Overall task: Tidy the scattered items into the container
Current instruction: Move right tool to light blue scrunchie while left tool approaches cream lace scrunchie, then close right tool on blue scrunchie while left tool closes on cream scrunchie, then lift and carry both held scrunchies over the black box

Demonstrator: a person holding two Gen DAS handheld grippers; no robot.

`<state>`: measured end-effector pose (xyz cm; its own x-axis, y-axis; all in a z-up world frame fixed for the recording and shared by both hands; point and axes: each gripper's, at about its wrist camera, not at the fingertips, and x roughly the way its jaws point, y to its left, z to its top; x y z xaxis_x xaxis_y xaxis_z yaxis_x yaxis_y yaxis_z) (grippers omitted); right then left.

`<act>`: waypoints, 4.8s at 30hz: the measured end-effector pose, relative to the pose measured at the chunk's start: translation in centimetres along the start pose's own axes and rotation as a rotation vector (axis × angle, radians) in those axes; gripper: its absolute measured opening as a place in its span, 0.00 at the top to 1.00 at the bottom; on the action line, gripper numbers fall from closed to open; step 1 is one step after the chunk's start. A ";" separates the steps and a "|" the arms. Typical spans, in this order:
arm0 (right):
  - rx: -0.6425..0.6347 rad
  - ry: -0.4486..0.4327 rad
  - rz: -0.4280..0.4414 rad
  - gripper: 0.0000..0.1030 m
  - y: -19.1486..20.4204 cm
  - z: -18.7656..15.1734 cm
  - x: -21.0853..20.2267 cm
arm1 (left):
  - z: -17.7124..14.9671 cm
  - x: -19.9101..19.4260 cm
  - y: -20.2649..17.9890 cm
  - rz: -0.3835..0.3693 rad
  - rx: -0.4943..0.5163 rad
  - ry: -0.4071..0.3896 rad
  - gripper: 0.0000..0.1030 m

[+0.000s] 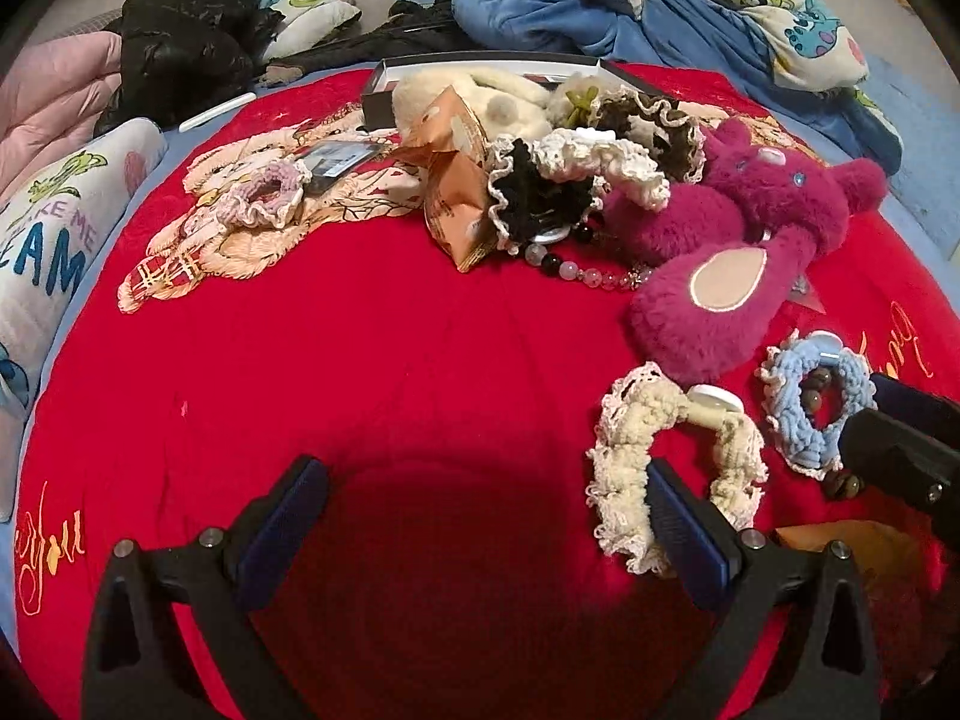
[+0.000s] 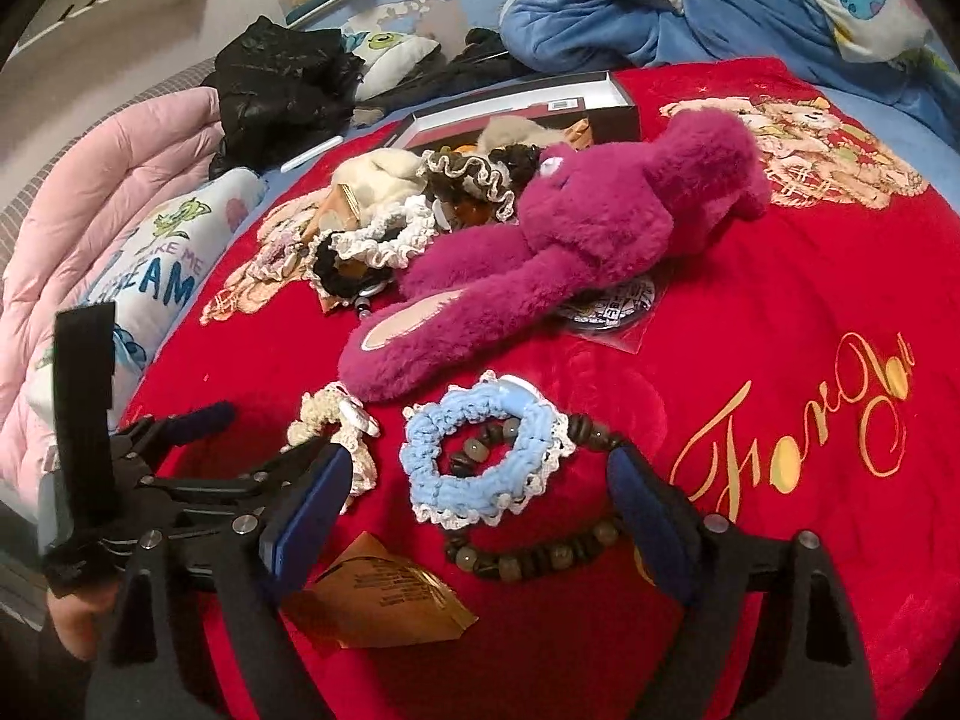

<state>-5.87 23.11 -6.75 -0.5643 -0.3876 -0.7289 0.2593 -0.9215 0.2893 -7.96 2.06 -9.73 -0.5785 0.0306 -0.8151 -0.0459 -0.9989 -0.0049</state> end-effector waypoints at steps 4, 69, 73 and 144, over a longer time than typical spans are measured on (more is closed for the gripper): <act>0.025 0.012 0.016 0.15 -0.2 0.0 0.5 | -0.4 0.0 -0.3 0.011 0.008 -0.009 0.00; 0.016 -0.108 -0.008 0.85 1.0 0.1 -2.0 | -1.8 -4.6 0.0 -0.134 -0.021 -0.138 0.75; 0.019 -0.084 -0.018 0.85 0.9 0.0 -1.6 | -2.0 -3.7 -0.3 -0.117 -0.013 -0.100 0.72; -0.074 -0.266 0.005 0.88 4.2 0.1 -5.3 | -1.4 -9.2 -0.2 -0.088 -0.044 -0.269 0.86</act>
<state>-1.87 21.31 -1.64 -0.7462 -0.3940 -0.5366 0.3132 -0.9191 0.2392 -1.54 1.95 -3.03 -0.7694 0.1194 -0.6275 -0.0736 -0.9924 -0.0987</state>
